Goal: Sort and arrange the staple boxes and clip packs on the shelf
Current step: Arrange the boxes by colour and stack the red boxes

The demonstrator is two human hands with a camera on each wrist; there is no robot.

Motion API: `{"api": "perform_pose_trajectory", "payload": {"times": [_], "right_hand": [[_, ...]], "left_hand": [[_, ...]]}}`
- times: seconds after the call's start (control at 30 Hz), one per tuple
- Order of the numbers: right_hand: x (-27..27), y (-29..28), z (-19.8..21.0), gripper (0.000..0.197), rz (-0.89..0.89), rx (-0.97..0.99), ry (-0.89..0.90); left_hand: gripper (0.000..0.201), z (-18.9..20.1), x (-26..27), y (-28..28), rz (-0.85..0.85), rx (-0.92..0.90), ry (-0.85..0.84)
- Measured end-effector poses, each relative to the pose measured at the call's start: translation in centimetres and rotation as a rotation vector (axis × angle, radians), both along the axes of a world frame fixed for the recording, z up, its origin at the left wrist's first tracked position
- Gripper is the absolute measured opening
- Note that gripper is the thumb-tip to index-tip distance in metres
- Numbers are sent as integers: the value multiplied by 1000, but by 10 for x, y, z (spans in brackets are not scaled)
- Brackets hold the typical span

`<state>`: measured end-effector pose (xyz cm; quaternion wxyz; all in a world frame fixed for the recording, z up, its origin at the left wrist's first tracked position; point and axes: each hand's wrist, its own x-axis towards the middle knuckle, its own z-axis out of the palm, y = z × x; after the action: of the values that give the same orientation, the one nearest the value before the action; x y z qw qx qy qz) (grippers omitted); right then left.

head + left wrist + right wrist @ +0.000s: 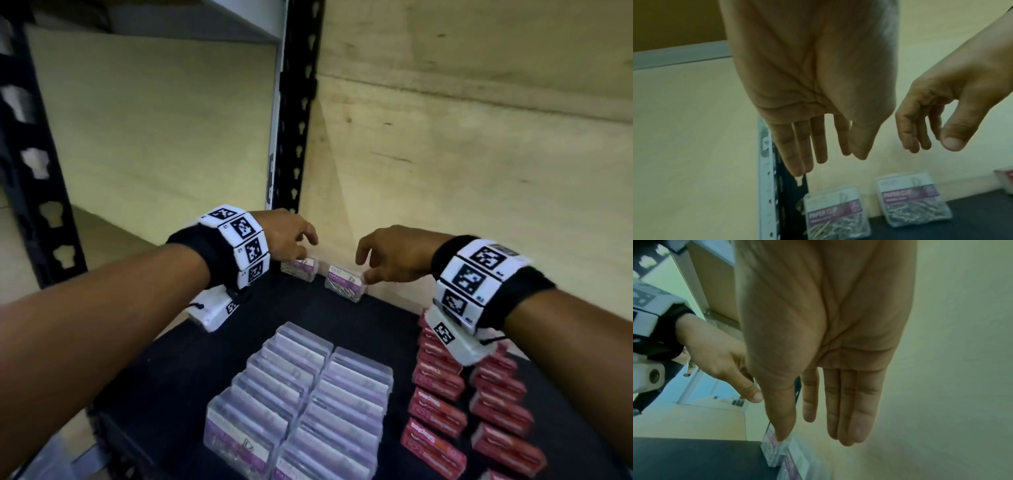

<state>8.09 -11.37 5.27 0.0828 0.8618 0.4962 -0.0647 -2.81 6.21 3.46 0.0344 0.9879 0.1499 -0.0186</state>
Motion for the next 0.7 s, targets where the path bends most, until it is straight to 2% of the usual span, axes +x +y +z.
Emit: {"api": "perform_pose_trajectory", "payload": {"times": [0.13,0.33,0.47,0.7], "right_hand": [[14,17,-7,48,-25,-28,-9],[21,31,-19,43,-12,-89,-17],[21,32,-27,43,-12,-127,-22],[17,23,-22,33,-33,-143,105]], "left_hand": [[43,-15,18,20,34,17,21],[45,-33,29,37,31,-20,50],[45,-33,28,38,22,6,61],[46,-25,15,22,-59,31,136]]}}
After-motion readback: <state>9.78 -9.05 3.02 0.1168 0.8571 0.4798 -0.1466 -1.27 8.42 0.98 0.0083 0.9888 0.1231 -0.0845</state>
